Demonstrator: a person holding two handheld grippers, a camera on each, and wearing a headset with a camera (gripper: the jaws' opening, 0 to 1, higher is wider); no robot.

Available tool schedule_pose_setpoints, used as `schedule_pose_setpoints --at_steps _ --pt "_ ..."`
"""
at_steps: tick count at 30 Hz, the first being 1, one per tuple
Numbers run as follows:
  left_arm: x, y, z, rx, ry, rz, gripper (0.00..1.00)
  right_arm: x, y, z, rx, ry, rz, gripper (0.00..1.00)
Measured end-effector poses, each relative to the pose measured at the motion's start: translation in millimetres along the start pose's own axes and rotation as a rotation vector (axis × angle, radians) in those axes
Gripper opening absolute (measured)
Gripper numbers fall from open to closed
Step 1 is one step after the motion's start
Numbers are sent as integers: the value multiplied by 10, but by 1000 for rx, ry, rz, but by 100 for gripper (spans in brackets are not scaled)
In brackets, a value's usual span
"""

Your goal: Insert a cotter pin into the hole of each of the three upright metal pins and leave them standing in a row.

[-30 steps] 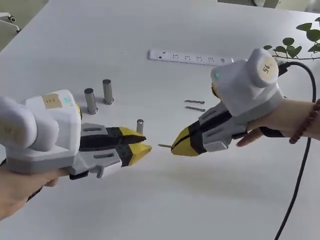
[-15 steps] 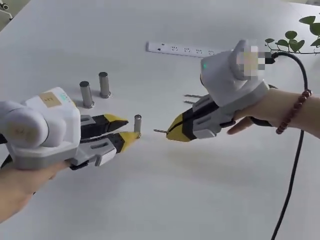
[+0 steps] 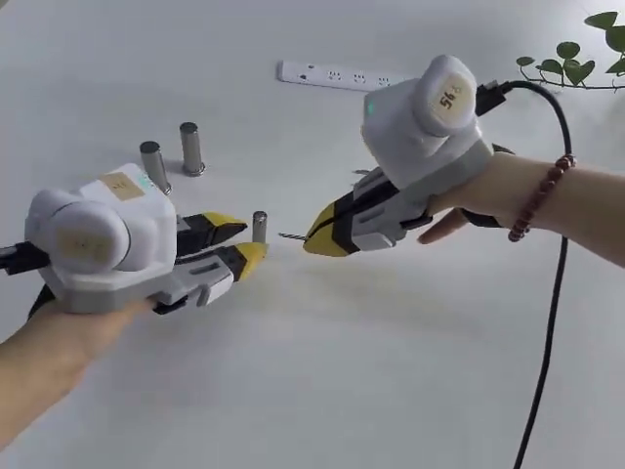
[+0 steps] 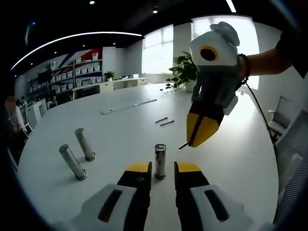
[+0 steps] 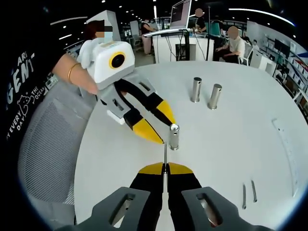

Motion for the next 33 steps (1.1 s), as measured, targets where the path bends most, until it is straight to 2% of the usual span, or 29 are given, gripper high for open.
schedule_pose_setpoints --at_steps 8,19,33 --pt "59 -8 -54 -7 -15 6 15 -59 -43 -34 -9 14 2 0" --pt "44 8 -98 -4 0 9 8 -95 -109 -90 -27 15 2 0" --pt "55 13 -109 -7 3 16 7 -109 -129 -119 -26 12 14 0"
Point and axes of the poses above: the centre of the closed fingertips' face, and the gripper's own axes: z roughly backward along the fingers, x roughly to its left, y roughly out of its underside, the point moved 3 cm from there along z, roughly backward along the fingers, and after that the axes turned 15 degrees about -x, right-handed, at the moved point
